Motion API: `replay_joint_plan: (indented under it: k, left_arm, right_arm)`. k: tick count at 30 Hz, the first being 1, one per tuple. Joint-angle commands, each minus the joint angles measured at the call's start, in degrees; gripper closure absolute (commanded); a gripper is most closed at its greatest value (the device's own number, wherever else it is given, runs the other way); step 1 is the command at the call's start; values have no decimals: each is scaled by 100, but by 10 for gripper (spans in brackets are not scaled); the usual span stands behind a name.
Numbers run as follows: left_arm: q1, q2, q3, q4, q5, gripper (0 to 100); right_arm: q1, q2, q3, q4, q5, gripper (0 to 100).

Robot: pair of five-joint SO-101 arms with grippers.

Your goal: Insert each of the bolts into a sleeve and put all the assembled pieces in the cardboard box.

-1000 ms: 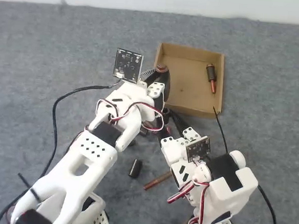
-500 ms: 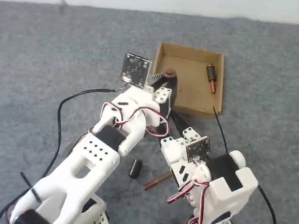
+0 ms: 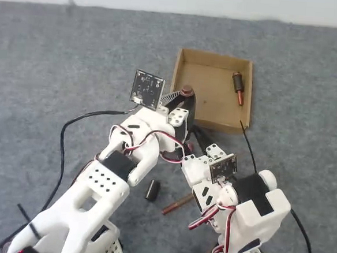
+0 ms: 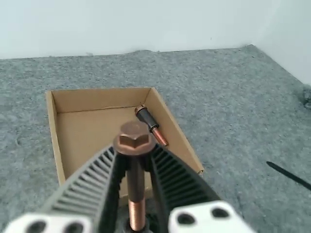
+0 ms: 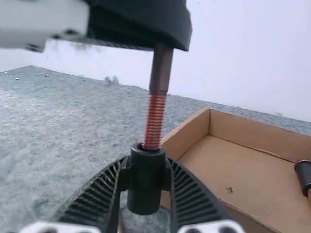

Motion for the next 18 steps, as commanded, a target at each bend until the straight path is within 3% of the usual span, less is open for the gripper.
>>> replay_joint_plan:
  k: [1,18]
  left_arm:
    - [44,-369,-31,44,0,988]
    - [-105,-316,207,35,0,988]
  right_arm:
    - [-4,-13,53,31,-44,992]
    - [-4,-13,88,31,-18,992]
